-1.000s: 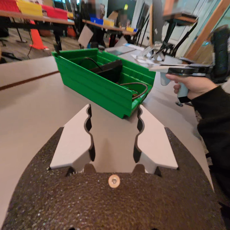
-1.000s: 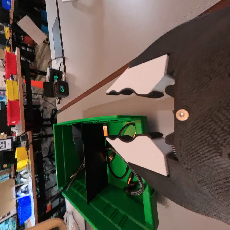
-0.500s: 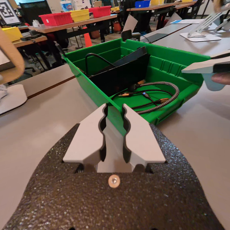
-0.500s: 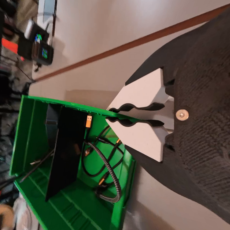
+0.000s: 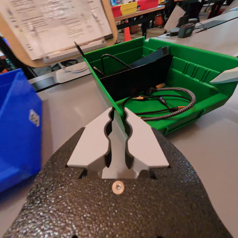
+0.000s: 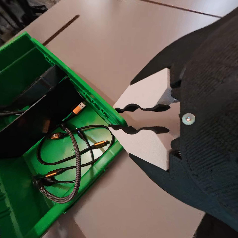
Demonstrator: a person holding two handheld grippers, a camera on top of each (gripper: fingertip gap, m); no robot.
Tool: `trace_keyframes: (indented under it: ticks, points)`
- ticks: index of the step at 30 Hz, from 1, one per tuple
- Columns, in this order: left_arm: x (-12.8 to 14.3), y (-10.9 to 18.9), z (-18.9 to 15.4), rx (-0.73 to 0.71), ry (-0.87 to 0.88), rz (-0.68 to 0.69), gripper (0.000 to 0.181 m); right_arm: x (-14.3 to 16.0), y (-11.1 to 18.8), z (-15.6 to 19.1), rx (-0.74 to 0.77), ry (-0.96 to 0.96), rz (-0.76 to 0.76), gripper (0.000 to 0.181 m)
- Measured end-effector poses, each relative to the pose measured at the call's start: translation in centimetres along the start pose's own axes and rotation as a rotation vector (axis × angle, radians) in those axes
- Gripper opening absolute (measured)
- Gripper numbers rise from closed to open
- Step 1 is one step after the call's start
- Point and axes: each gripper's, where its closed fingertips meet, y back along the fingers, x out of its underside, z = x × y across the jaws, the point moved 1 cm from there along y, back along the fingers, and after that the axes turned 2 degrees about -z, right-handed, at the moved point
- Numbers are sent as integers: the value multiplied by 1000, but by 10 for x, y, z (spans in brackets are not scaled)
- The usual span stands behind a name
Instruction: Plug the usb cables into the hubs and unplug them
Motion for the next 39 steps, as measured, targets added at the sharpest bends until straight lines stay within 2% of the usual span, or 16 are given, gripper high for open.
trace_keyframes:
  ticks: [1,5,8,10,12,14,16,18,22,25,28,30,33,35,38,39]
  points:
    - [4,9,11,-8,-3,5,11,-9,-5,8,3,19,-20,17]
    - [14,45,37,68,-34,51,24,-32,-11,34,-44,86,-123,25]
    - [1,78,74,57,-96,13,62,-40,-5,38,-83,68,-176,53]
    - [-9,101,120,-28,-92,-6,64,-42,0,33,-76,62,-198,60]
    - [-17,123,170,-110,-73,-5,73,-43,1,30,-76,62,-210,68]
    - [-14,145,224,-232,-72,44,86,-43,1,31,-97,62,-225,68]
    - [0,164,272,-349,-61,143,103,-43,-1,32,-118,63,-229,67]
    - [21,177,305,-418,-7,231,109,-44,-2,33,-122,85,-233,67]
    - [59,187,342,-461,153,301,113,-45,-4,32,-100,126,-220,68]
    - [85,182,362,-477,283,332,120,-47,-6,32,-60,129,-215,67]
    - [98,167,372,-468,354,275,114,-51,-5,34,-29,83,-250,66]
    - [100,154,370,-426,358,246,102,-54,-2,37,-31,29,-292,68]
    - [91,138,361,-367,322,196,59,-55,5,33,-10,-41,-340,69]
    - [86,130,356,-358,264,191,54,-54,11,29,25,-61,-358,70]
    - [80,118,350,-361,108,216,10,-51,22,26,58,-70,-380,72]
    - [80,114,348,-361,57,231,4,-50,26,26,68,-68,-385,73]
